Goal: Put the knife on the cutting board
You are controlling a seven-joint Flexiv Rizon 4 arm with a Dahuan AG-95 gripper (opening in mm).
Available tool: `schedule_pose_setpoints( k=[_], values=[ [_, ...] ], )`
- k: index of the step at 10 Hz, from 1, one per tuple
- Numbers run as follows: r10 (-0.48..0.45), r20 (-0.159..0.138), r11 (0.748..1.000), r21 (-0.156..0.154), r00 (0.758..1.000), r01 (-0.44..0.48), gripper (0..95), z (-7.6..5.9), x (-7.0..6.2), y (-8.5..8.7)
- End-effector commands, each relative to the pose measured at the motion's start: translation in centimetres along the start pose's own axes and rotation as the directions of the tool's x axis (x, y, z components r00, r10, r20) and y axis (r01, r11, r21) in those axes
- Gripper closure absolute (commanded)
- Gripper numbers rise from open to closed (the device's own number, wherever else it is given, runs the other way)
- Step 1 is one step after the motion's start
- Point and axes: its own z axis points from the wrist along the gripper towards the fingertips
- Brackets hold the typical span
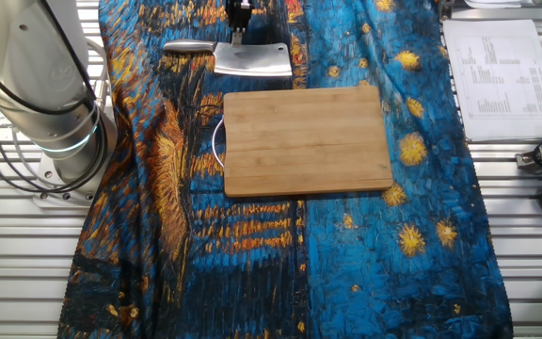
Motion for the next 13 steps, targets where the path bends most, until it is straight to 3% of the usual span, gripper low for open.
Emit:
schedule_pose_setpoints(
  k=[1,5,6,13],
  values=[
    [0.01,0.007,1.0,-0.02,1.0,-0.01,76.0,0.05,0.16,0.43],
    [0.021,0.007,1.0,-0.021,1.0,-0.021,76.0,0.12,0.79,0.92],
    [0.018,0.004,1.0,-0.014,1.0,-0.018,95.0,0.14,0.79,0.91],
    [0.004,0.008,1.0,-0.013,1.0,-0.004,95.0,0.23,0.81,-0.05]
  ],
)
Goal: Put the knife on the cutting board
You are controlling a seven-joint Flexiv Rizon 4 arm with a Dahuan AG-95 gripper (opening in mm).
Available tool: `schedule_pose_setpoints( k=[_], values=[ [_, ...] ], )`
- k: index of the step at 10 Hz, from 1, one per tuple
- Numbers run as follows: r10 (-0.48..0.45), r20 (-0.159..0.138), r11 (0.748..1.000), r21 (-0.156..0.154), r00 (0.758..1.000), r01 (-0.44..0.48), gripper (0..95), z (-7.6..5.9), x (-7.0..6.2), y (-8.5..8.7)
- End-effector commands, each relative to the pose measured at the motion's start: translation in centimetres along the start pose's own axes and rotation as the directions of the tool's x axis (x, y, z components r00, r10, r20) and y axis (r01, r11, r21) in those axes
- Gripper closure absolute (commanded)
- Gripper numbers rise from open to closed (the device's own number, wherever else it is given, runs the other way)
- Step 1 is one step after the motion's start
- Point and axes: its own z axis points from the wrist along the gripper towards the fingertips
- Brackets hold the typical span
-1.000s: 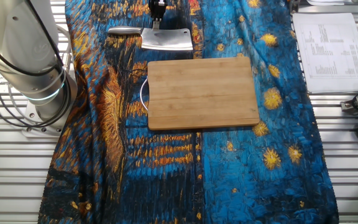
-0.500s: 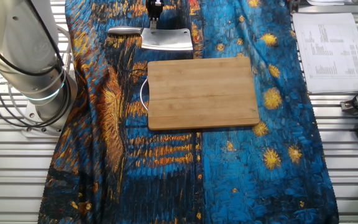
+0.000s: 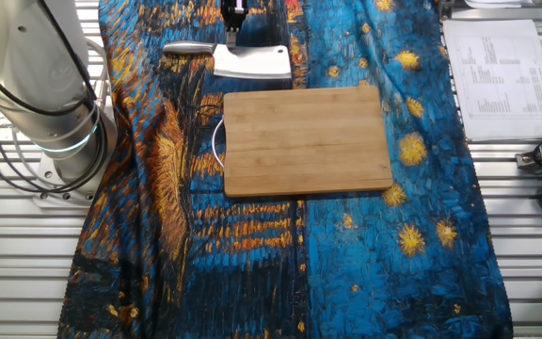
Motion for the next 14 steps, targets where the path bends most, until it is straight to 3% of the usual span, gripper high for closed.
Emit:
schedule_pose_setpoints(
  k=[1,2,3,6,10,13,14],
  values=[
    [-0.009,0.006,1.0,-0.003,1.0,0.009,95.0,-0.1,-0.2,0.1],
    [-0.012,0.008,1.0,-0.006,1.0,0.013,95.0,-0.1,-0.1,0.1],
    [-0.015,0.01,1.0,-0.007,1.0,0.015,76.0,-0.1,0.1,0.3],
    [-0.026,0.011,1.0,-0.011,1.0,0.026,76.0,-0.4,0.3,-0.1],
    [-0.027,0.013,0.999,-0.02,1.0,0.027,76.0,-0.7,1.7,0.1],
    [-0.02,0.018,0.998,-0.064,1.0,0.021,76.0,-0.8,2.0,-0.2],
    [-0.03,0.007,0.992,-0.123,1.0,0.031,76.0,-0.9,2.3,-0.5]
  ],
)
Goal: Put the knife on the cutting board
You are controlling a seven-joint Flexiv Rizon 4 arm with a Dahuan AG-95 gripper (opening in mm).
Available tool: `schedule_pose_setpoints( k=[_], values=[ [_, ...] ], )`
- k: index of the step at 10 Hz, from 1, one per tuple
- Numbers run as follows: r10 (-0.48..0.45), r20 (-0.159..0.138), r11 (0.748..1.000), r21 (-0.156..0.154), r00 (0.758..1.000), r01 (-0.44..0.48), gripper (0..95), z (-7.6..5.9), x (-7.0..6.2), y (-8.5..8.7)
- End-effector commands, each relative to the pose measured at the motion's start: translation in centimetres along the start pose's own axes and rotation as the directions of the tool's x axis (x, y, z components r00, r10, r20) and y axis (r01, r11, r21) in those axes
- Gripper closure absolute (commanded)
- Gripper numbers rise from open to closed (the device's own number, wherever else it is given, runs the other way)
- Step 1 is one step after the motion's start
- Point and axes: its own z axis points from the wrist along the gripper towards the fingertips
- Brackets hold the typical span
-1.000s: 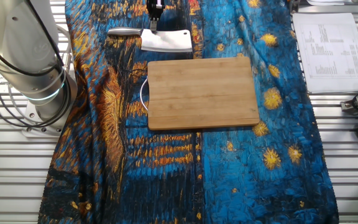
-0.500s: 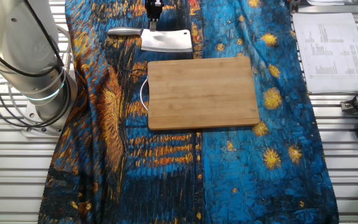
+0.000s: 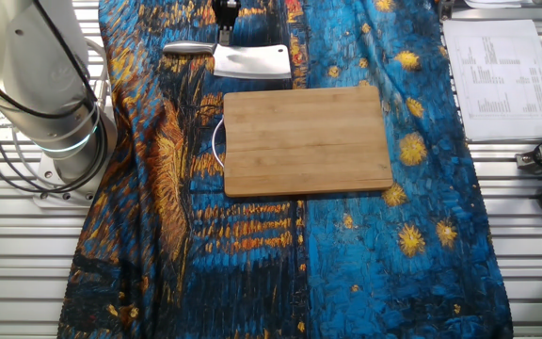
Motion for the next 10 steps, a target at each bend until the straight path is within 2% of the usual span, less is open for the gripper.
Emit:
schedule_pose_setpoints(
  k=[1,2,4,5,6,10],
  values=[
    [-0.011,-0.011,0.994,-0.111,1.0,0.01,76.0,-0.1,0.8,-0.7],
    [-0.006,-0.008,0.988,-0.152,1.0,0.005,76.0,-0.2,1.0,-1.1],
    [-0.014,-0.019,0.979,-0.204,1.0,0.01,76.0,-0.4,1.3,-1.5],
    [-0.009,-0.027,0.97,-0.243,1.0,0.002,76.0,-0.3,1.5,-1.3],
    [-0.007,-0.028,0.967,-0.256,1.0,-0.001,76.0,-0.2,1.8,-1.0],
    [0.001,-0.029,0.965,-0.263,1.0,-0.009,76.0,0.1,2.6,0.0]
  ],
)
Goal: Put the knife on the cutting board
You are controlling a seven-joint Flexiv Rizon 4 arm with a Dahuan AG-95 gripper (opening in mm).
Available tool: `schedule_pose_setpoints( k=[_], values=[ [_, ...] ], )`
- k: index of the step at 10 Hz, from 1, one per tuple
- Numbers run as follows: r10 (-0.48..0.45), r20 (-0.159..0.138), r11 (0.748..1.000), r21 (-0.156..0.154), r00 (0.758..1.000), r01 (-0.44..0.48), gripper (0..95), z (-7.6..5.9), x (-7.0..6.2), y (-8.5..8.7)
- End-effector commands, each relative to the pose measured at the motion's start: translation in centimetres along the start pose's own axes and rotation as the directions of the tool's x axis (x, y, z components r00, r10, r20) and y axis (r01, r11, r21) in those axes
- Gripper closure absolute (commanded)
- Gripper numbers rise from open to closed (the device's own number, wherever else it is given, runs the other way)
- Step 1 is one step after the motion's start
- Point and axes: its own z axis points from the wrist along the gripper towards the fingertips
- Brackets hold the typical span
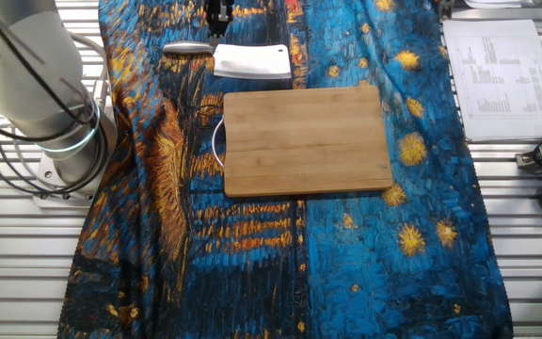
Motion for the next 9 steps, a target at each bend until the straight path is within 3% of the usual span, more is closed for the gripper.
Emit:
schedule_pose_setpoints(
  k=[1,3,4,9],
  values=[
    [0.003,-0.004,1.0,0.003,1.0,-0.003,76.0,0.29,-0.06,0.26],
    [0.012,-0.005,1.0,0.002,1.0,-0.012,76.0,0.49,-0.09,0.38],
    [0.013,-0.005,1.0,0.002,1.0,-0.013,57.0,0.5,-0.1,0.39],
    [0.039,-0.011,0.999,0.0,0.999,-0.039,57.0,0.75,-0.14,0.52]
  ],
)
